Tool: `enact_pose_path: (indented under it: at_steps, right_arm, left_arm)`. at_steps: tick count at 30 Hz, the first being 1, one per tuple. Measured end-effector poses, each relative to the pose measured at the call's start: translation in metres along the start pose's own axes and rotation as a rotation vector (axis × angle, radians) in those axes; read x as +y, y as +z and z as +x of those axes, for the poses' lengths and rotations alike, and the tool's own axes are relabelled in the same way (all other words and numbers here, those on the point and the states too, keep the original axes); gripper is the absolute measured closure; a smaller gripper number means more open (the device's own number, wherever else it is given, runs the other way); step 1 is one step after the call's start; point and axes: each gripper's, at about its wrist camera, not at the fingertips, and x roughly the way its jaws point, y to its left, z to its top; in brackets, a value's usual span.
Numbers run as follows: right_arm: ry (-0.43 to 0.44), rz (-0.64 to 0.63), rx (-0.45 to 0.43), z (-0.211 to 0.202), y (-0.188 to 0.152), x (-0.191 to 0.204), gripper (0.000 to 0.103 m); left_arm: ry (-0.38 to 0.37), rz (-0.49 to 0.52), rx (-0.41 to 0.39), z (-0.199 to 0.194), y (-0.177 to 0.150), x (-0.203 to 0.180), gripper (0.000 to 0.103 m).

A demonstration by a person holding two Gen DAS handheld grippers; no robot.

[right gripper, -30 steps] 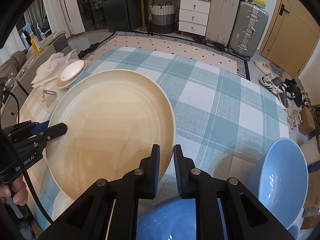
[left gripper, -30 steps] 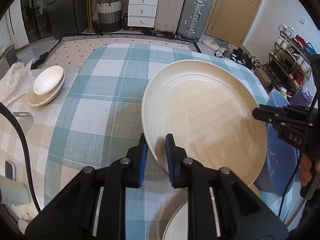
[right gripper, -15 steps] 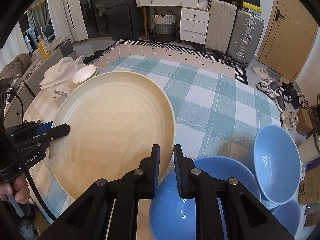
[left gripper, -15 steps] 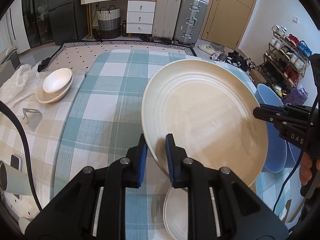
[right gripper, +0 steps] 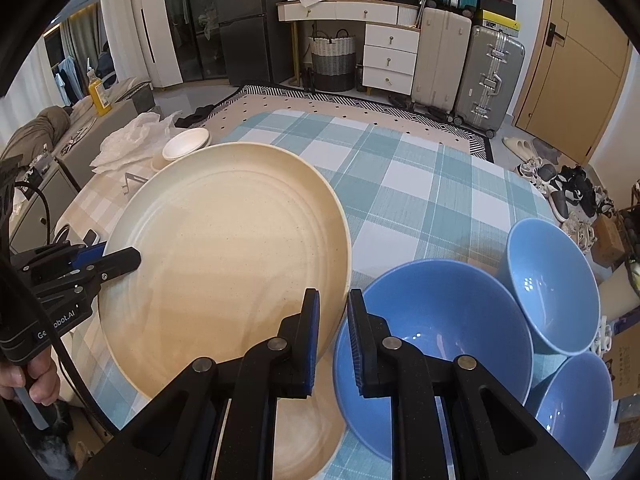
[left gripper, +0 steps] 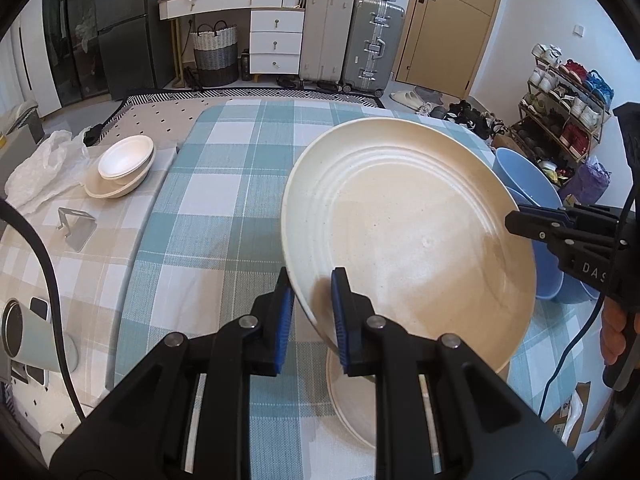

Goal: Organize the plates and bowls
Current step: 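Carry the tilted cream plate with both tools toward the first cream plate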

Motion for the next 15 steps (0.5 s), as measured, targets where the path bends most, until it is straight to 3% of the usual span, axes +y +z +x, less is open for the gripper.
enact_pose_path:
  at_steps: [15]
  right_arm:
    - [-0.020, 0.014, -0.015, -0.022, -0.032, 0.010, 0.088]
  left_arm:
    - [-0.042, 0.028, -0.007, -0.018, -0.032, -0.006, 0.088]
